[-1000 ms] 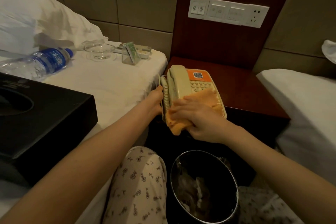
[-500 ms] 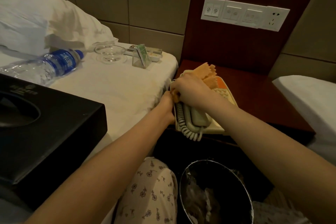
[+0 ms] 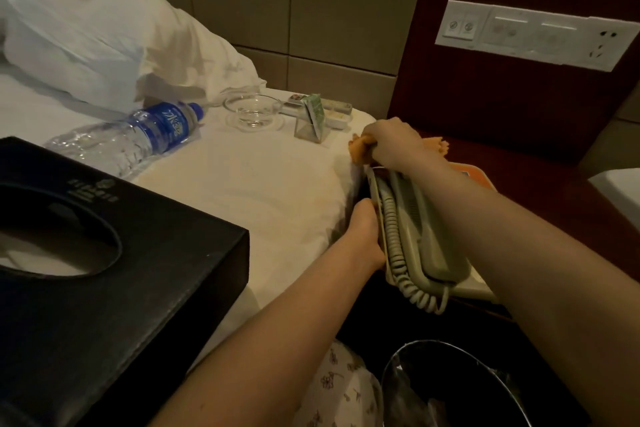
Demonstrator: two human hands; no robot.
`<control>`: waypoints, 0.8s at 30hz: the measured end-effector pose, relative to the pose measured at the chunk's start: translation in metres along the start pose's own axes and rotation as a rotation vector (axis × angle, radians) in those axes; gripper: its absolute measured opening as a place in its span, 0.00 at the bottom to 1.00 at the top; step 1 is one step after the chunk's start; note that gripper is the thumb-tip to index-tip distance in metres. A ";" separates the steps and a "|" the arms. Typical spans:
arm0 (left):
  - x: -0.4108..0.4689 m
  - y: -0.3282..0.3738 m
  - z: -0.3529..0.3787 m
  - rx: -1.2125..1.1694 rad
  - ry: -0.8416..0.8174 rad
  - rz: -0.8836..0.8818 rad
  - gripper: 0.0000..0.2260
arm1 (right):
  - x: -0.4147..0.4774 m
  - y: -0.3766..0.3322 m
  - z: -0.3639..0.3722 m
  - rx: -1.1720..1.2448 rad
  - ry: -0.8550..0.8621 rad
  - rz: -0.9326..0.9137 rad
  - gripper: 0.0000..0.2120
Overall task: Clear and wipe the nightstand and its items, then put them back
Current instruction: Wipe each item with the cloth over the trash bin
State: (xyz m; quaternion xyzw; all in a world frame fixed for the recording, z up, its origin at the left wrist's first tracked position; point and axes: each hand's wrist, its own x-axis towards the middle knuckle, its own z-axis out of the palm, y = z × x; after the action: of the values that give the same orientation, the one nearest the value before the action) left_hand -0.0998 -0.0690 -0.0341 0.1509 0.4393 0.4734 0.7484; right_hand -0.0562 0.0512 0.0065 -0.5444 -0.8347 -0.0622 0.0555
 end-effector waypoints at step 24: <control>0.021 0.000 -0.015 0.059 0.221 0.000 0.19 | -0.095 -0.007 -0.019 -0.248 -0.279 -0.545 0.10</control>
State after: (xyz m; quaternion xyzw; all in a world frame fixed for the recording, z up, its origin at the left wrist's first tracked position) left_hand -0.1084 -0.0545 -0.0533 0.1196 0.5328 0.4740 0.6907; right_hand -0.0242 -0.0410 0.0098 -0.3072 -0.9351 -0.1008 -0.1449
